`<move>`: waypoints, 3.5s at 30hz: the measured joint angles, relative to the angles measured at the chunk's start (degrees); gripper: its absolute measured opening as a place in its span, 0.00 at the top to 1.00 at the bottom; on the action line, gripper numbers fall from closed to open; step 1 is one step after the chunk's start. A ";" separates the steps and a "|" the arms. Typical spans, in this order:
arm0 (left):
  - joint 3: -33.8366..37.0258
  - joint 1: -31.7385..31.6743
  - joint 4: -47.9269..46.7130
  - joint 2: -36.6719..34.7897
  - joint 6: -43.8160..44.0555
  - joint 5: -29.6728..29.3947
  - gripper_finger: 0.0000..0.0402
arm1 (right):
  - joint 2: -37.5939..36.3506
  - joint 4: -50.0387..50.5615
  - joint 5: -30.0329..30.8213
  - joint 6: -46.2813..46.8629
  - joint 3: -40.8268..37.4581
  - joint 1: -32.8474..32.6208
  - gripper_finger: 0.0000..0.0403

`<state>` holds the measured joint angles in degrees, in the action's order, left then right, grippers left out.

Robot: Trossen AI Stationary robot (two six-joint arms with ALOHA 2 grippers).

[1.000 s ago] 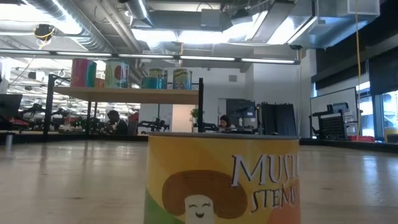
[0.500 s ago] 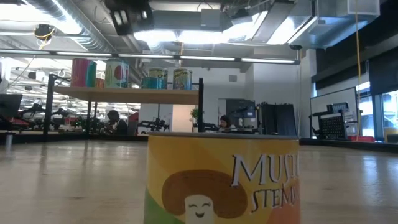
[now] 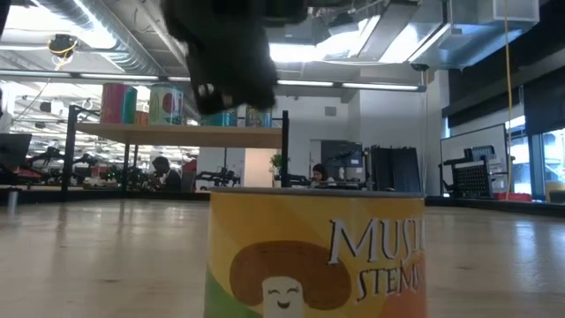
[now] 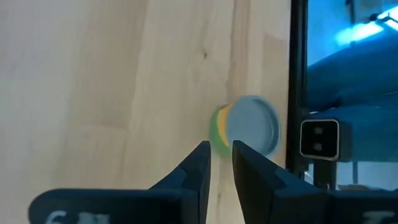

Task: Pick and place cans onto a shelf
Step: Put the canned mushroom on the shelf

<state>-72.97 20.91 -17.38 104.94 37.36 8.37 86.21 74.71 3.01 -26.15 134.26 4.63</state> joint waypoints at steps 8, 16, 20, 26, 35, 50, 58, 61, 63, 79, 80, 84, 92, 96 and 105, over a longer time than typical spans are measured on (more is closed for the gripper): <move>0.04 2.50 3.64 5.35 -0.57 -0.34 0.85 | 0.00 -0.01 0.00 -0.09 -0.01 0.01 0.79; -0.02 4.70 7.00 6.62 -0.27 -1.66 0.86 | 0.00 0.08 0.00 -2.91 -0.02 0.00 0.79; -0.02 5.15 7.83 6.62 0.06 -7.29 0.86 | 0.00 0.12 0.00 -2.91 -0.02 0.01 0.79; -0.02 5.03 7.75 6.62 5.40 -9.61 0.86 | 0.00 0.14 0.00 -2.91 -0.02 -0.01 0.79; -0.02 5.42 7.64 6.62 10.06 -9.00 0.86 | 0.00 0.14 0.00 -2.91 -0.02 0.01 0.79; -0.02 5.92 7.58 6.62 0.46 -9.09 0.86 | 0.00 0.16 0.00 -3.06 -0.02 0.01 0.79; -0.02 5.68 7.58 6.62 0.82 -10.39 0.86 | 0.00 0.16 0.00 -3.09 -0.02 0.01 0.79; -0.02 5.36 7.55 6.62 5.86 -10.37 0.86 | 0.00 0.16 0.00 -3.09 -0.02 0.01 0.79; -0.02 5.24 7.55 6.62 6.84 -10.41 0.86 | 0.00 0.16 0.00 -3.09 -0.02 0.01 0.79; 0.02 5.31 10.62 9.02 5.73 -6.70 0.86 | 0.00 0.23 -0.04 -5.86 -0.02 -0.01 0.79; 0.02 5.32 10.32 9.06 5.73 -6.76 0.86 | 0.00 0.23 -0.03 -5.85 -0.02 0.00 0.79; 0.02 5.41 10.08 9.14 5.53 -6.74 0.86 | 0.00 0.23 -0.04 -5.86 -0.02 0.01 0.79; 0.02 5.31 10.79 9.14 4.88 -6.81 0.86 | 0.00 0.23 -0.04 -5.86 -0.02 0.01 0.79; -1.45 5.33 10.89 8.69 2.06 -8.14 0.86 | 0.00 0.23 -0.04 -5.86 -0.02 0.00 0.79; -2.08 5.35 5.98 9.09 -0.49 -6.33 0.86 | 0.00 0.32 -0.07 -5.86 -0.02 0.01 0.79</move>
<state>-75.05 26.26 -11.40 114.04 36.87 2.04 86.21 75.03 2.94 -32.01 134.23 4.64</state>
